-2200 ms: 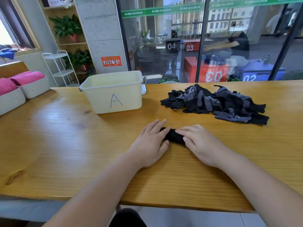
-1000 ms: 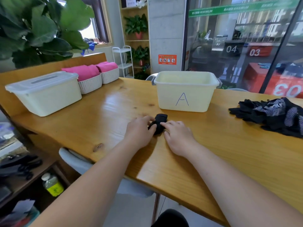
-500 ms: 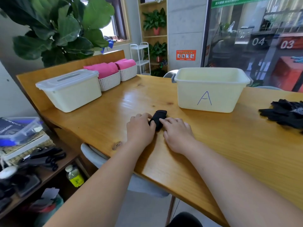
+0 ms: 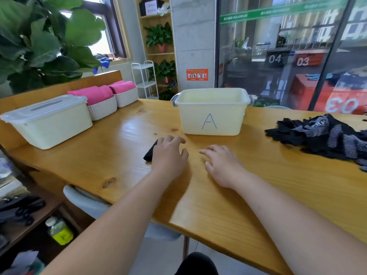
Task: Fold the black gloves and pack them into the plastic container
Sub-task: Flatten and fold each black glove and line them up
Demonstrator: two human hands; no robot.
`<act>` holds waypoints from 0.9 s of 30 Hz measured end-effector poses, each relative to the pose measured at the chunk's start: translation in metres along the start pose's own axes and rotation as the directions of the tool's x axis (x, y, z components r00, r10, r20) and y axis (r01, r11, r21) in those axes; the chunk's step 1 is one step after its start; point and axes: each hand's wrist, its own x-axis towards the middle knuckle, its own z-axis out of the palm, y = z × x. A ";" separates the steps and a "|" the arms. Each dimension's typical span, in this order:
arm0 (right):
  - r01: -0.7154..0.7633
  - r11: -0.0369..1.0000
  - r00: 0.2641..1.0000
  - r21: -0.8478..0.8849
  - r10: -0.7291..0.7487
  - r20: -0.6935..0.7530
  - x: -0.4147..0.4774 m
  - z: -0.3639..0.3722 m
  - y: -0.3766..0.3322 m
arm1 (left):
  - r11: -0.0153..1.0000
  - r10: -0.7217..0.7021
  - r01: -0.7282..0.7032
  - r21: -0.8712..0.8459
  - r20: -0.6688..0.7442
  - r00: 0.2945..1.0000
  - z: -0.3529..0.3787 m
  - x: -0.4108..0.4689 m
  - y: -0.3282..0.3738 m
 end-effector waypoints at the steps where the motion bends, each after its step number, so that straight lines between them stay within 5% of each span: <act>1: -0.021 1.000 1.000 -0.010 0.021 -0.002 -0.008 -0.004 0.011 | 1.000 0.030 -0.030 -0.005 0.022 0.999 0.006 0.000 0.012; 13: -0.293 0.954 0.955 -0.066 0.290 -0.060 -0.101 -0.049 0.138 | 0.934 0.354 -0.337 -0.117 0.193 0.915 0.060 -0.014 0.165; 22: -0.446 0.892 0.880 -0.072 0.422 -0.217 -0.127 -0.072 0.204 | 0.881 0.470 -0.442 -0.171 0.200 0.860 0.092 -0.014 0.231; 27: -0.516 0.844 0.856 -0.144 0.503 -0.122 -0.119 -0.068 0.229 | 0.855 0.510 -0.478 -0.200 0.160 0.845 0.112 -0.015 0.233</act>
